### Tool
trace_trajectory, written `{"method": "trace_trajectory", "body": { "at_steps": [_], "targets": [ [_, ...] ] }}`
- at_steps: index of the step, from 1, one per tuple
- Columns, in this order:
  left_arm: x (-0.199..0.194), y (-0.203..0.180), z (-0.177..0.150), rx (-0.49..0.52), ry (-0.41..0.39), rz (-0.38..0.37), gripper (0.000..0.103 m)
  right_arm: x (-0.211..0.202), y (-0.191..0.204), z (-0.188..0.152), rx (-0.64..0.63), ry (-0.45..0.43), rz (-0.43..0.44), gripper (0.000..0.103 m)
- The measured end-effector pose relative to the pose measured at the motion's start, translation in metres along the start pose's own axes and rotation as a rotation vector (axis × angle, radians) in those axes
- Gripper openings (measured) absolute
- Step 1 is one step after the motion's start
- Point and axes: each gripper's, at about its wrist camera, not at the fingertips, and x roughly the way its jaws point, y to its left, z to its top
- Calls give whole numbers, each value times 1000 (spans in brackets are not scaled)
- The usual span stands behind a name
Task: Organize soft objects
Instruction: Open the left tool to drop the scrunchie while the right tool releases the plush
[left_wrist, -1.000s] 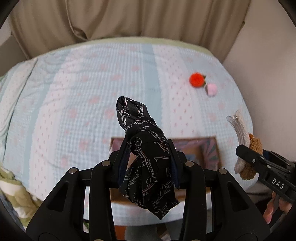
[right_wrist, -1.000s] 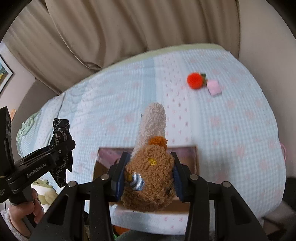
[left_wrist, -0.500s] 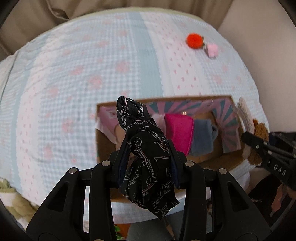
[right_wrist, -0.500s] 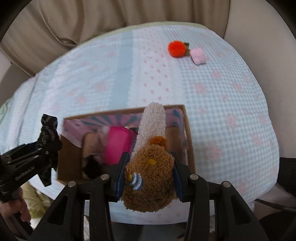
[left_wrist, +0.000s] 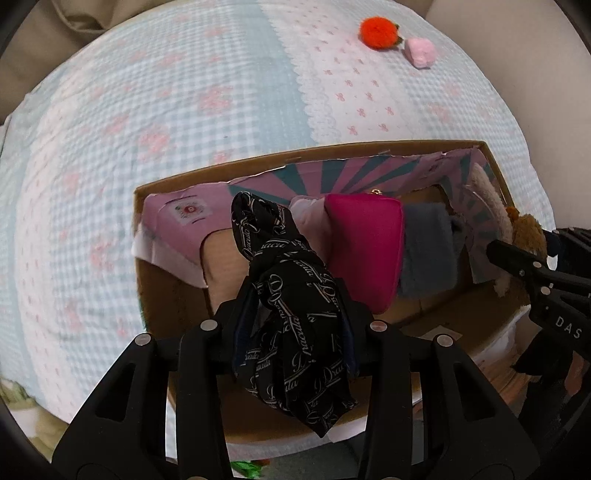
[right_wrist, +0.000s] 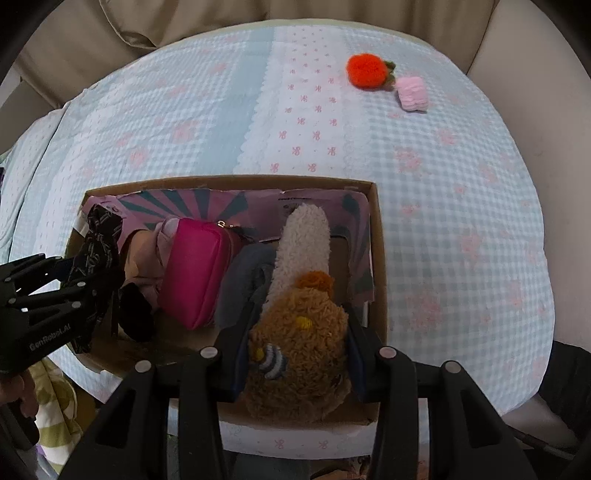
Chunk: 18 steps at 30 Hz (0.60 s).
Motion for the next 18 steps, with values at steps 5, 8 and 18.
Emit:
{"method": "trace_trajectory", "body": {
  "at_steps": [5,8,18],
  "targets": [
    [3,-1,-1,-7,24,-23,103,4,-6,3,32,4,12,79],
    [1,0,-2,-16,28,-28,103,2,-8,3,52,-6,50,102],
    [-15,6,-3,-60,11,-22,103,-9,-2,6,43,-36,96,102]
  ]
}}
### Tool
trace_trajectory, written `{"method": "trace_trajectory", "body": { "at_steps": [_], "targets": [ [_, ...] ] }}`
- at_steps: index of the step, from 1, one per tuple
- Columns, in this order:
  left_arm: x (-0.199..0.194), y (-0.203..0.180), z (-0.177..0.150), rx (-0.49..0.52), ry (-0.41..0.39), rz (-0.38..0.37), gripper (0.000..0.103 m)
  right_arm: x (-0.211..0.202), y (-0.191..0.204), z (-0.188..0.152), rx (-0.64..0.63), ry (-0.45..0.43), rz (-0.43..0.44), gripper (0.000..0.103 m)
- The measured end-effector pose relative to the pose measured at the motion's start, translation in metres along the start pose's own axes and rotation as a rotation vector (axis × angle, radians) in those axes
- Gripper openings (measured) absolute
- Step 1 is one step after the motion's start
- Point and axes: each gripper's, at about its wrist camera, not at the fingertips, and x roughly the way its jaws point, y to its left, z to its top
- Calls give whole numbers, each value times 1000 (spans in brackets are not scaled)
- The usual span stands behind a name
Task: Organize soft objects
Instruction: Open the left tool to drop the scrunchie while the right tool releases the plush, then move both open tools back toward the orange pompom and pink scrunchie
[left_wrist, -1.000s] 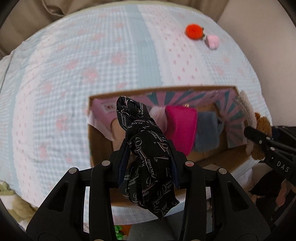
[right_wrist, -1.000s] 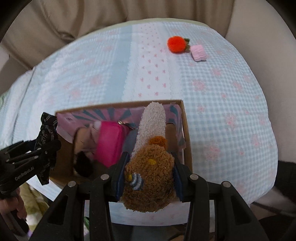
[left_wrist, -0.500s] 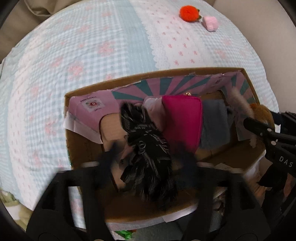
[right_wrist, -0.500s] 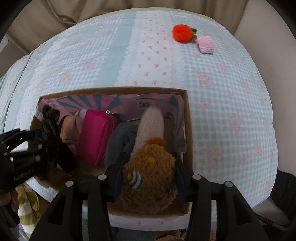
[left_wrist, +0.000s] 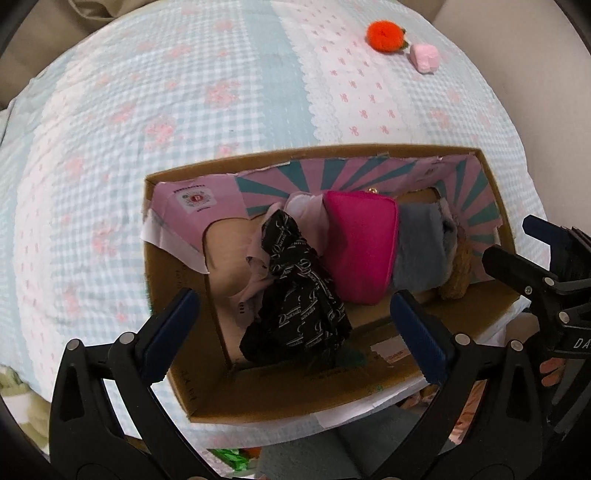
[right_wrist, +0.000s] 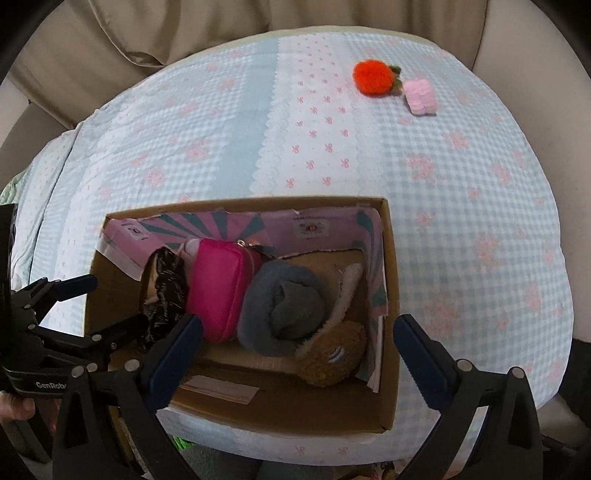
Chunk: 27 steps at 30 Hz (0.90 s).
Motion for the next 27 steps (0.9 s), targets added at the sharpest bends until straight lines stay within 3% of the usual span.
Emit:
{"method": "trace_trajectory", "body": {
  "at_steps": [12,20,27],
  "targets": [
    [-45,8,-4,-47,-62,11,103,-28,16,6,-25,-26,9,102],
    [-105,16,-5,-95,-155,16,103,-83,26,13,26,-99,4,102],
    [-152,15,7,-84,-245,72,103,-139,27,17,78,-190,-38,103]
  ]
}}
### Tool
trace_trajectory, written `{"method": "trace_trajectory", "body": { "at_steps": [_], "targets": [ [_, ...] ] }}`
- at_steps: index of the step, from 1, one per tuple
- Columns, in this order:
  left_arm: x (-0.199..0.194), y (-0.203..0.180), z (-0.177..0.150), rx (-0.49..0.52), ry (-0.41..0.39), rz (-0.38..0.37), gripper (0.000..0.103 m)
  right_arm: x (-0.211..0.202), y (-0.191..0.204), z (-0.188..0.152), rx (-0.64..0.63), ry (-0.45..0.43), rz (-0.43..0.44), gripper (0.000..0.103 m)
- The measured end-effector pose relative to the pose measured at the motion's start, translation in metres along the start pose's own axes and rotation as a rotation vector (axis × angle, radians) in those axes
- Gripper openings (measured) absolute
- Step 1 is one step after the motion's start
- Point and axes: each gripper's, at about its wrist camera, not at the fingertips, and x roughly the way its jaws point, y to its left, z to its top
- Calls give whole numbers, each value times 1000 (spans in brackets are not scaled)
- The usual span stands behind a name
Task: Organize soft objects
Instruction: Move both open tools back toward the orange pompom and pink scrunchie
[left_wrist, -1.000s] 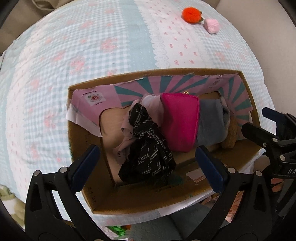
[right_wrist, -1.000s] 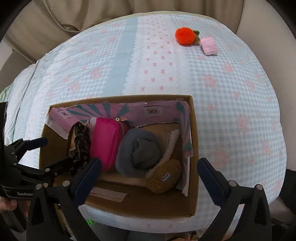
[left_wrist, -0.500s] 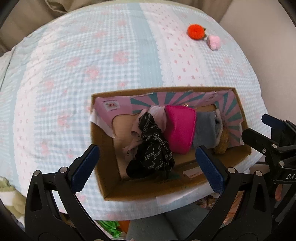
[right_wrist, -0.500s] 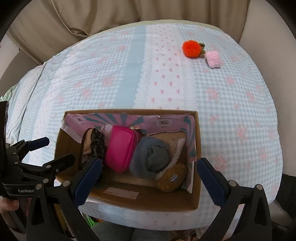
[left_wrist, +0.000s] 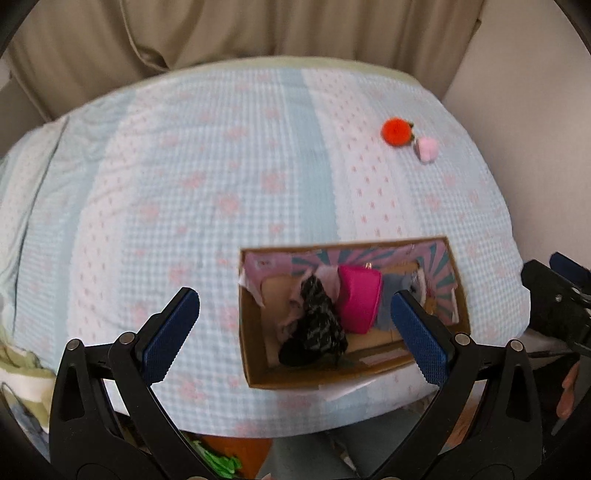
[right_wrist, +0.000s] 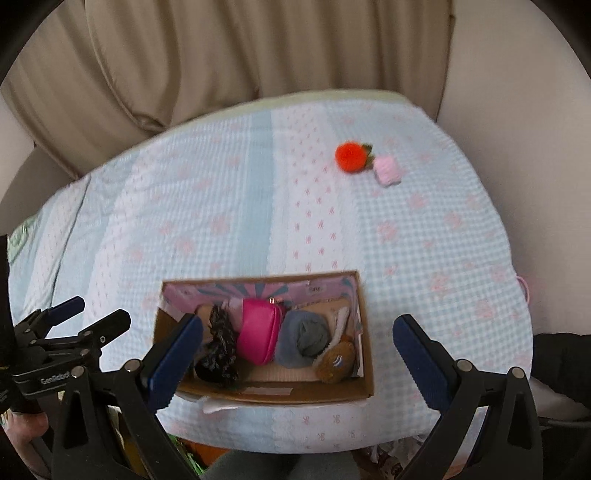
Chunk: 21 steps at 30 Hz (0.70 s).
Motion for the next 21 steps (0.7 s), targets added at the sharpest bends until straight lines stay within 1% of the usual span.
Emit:
{"method": "trace_trajectory", "body": {
  "at_steps": [2,6,8,12,16,19,21],
  "targets": [
    [-9,-3,9,-2,-28,0,103,-13,-2,4,9,-34,-5,103],
    [-27,-17,35,27,-106,33,103,-38,-8,16,24,-105,-11,103],
    [-32,-26,47,42,-140,48,103,-51,-16,27,33,-152,-33,103],
    [-37,-49,80,61,-196,31,103,-63,-33,47,38,-209,-62,103],
    [-32,-77,116,68,-230,23,103,-67,-60,74,46,-251,-68,103],
    [-21,-102,146,72,-246,15,103,-60,-82,98,49,-262,-73,103],
    [-7,-120,169,75,-246,20,103,-52,-99,117,42,-264,-89,103]
  ]
}}
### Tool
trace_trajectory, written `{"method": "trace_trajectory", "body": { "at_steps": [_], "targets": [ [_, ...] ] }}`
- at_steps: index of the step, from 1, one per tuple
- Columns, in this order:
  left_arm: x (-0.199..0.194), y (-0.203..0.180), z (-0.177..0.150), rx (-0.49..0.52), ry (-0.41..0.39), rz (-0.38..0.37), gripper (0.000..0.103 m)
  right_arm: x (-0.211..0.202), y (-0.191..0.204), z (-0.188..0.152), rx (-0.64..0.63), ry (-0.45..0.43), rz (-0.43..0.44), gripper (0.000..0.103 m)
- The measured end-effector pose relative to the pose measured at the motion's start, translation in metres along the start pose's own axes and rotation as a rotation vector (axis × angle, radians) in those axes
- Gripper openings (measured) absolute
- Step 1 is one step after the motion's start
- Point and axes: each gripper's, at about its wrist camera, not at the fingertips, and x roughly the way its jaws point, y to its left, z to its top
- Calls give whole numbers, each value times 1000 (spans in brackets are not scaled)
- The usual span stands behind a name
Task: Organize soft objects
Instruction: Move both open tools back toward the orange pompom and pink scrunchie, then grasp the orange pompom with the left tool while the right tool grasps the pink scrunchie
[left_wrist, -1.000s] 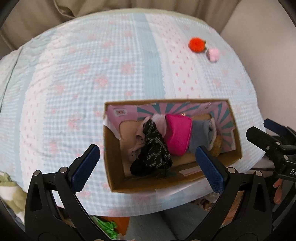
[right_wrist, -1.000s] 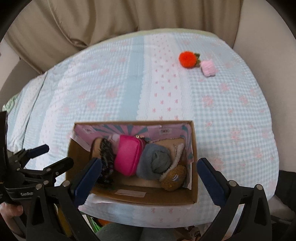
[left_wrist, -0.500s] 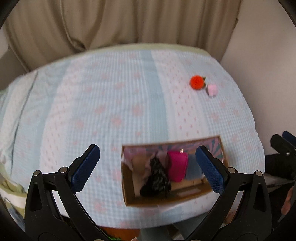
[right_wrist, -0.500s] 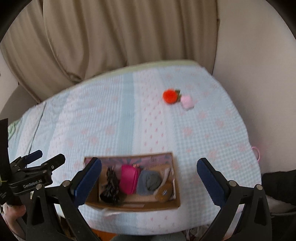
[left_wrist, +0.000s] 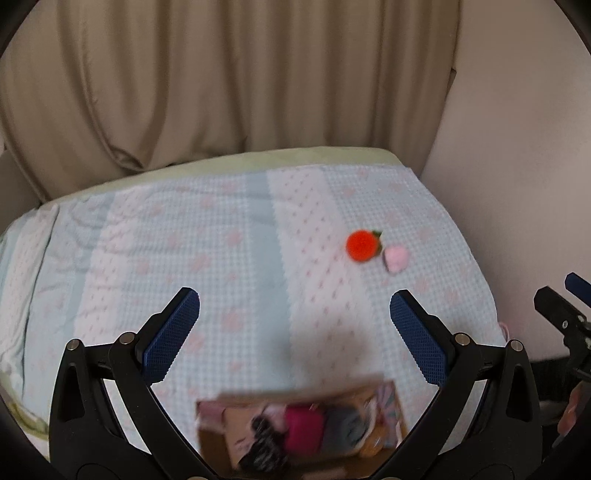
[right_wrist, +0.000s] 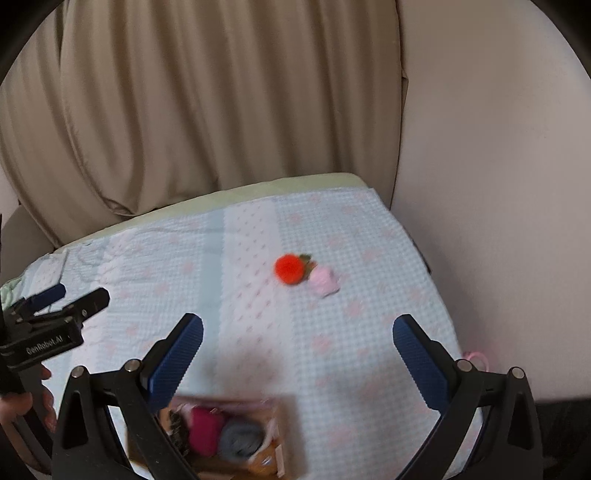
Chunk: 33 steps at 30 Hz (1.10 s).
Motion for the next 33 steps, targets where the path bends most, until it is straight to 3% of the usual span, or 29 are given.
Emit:
{"method": "trace_trajectory", "body": {
  "at_steps": [7,14,24,33],
  "targets": [
    [81,-49,45,21,39,7,103,64,-46,44,-8,16,14,103],
    [181,-79,61,25,120,0,103,157,-78,64,-21,57,62,103],
    [334,-113,47,67,248,-56,103,287,-96,40,-53,153,126,102],
    [418,-136,25,84,310,-122,101,369,-92,4,-127,167,168,97]
  ]
}}
